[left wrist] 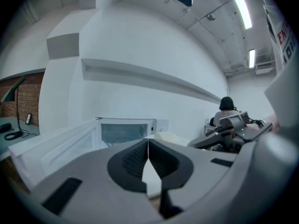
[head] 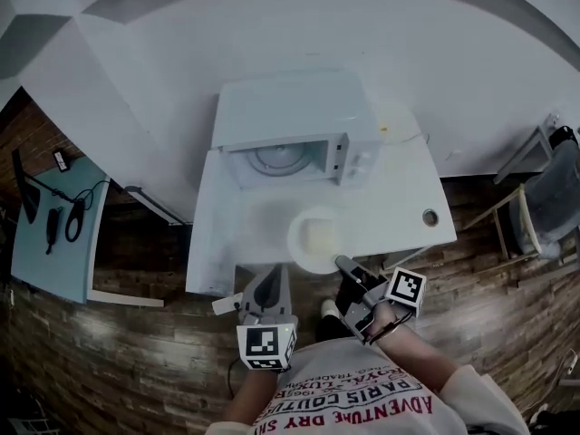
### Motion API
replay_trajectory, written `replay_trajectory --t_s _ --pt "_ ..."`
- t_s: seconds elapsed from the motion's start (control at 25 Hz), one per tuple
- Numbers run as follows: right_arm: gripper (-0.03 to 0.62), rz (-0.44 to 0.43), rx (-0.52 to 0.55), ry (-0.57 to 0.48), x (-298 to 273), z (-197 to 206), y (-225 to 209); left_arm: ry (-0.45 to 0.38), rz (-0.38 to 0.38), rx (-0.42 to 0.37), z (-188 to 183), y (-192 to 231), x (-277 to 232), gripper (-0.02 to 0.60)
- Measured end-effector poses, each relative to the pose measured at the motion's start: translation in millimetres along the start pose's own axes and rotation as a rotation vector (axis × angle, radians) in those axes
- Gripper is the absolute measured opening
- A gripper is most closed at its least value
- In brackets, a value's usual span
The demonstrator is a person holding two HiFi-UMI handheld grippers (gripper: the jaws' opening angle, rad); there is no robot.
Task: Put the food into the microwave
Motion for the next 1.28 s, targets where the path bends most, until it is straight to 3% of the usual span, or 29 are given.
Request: replay_trajectory --t_s 0.44,0.72,1.28 --pt "0.023 0.009 0.05 0.126 -73 -89 4 0.012 -0.078 0.013 -17 15 -104 0.006" --pt "0.023 0.057 0.036 0.135 -116 -106 -16 0.034 -0.09 0.056 -8 39 -144 0.006" --pt "0.034 0.083 -0.016 0.049 -209 -127 -46 0.091 -0.04 0.047 2 102 -214 0.006"
Point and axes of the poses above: the fingertips, and each gripper's own axes: x backward along the fingers, y to its left, z out of its underside, the point moved 3 cm from there along x, backward along the fingers, and after that the axes turned 4 degrees about x, right-handed, at the moved point
